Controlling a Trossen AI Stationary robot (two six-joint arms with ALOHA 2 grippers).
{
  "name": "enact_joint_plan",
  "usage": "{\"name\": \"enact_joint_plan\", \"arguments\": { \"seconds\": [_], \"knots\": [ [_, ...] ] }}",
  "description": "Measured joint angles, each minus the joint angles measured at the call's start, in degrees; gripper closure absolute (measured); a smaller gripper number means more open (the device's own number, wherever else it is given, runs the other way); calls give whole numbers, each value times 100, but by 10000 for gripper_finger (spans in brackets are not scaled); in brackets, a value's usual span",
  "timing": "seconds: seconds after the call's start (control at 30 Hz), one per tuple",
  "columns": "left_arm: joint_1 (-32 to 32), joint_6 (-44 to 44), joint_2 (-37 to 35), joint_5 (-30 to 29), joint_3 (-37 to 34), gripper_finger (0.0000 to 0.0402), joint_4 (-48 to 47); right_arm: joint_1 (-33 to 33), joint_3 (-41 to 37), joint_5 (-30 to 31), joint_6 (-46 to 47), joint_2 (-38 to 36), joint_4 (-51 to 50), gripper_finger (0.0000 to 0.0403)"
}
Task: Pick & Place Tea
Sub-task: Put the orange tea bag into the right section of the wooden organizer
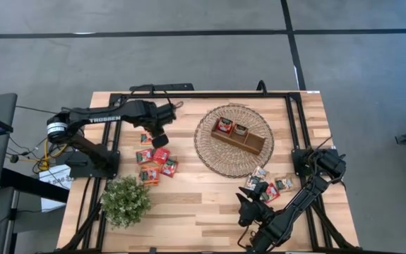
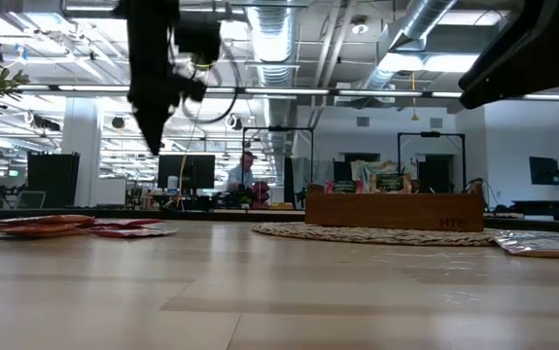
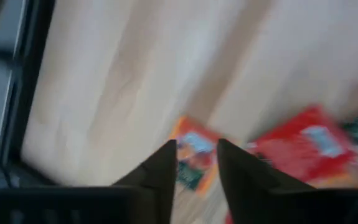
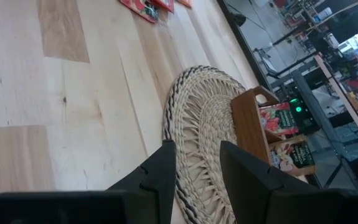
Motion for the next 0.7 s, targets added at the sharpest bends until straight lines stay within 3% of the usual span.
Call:
{"name": "enact_joint_plan", "arguments": {
  "seconds": [0.2,0.4,0.7],
  "knots": [
    [1095,-435,0,360,-696,216,80,-11,0,3,0,0,0,287],
    [1879,-483,0,725,-1372,209,404,-11,0,2,2,0,0,287],
    [2119,-573,2,1455,-1995,209,1180,-11,0,11,5,0,-2,287]
  ]
}}
